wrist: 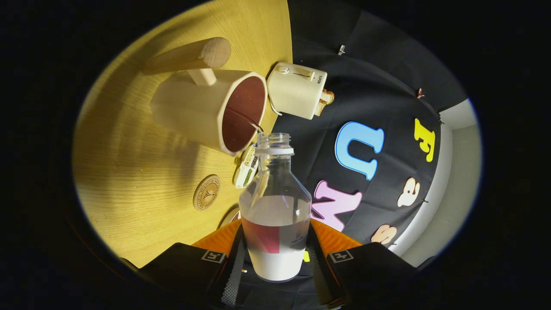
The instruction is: Take the bottle from table, then pour the juice into the cup, finally place the bottle on the coaster
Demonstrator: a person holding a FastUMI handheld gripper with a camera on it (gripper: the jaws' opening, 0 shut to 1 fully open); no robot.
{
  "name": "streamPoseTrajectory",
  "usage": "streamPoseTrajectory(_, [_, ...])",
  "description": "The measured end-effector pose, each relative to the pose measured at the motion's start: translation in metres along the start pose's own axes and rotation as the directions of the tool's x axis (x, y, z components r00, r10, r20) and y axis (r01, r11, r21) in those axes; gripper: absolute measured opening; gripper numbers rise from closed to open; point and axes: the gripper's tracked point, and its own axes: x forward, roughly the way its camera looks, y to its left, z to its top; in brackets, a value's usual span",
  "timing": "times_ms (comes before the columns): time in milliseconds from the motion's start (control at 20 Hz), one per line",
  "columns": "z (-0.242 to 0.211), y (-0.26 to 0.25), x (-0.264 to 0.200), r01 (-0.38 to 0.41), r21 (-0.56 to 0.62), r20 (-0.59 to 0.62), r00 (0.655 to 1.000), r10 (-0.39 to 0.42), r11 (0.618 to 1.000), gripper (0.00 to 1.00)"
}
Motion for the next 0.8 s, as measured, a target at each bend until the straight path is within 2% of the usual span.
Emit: streamPoseTrajectory(800, [-0.0020,-0.0097,0.0051,0.029,-0.090,0.039,0.999,-0.026,0.996,0.71])
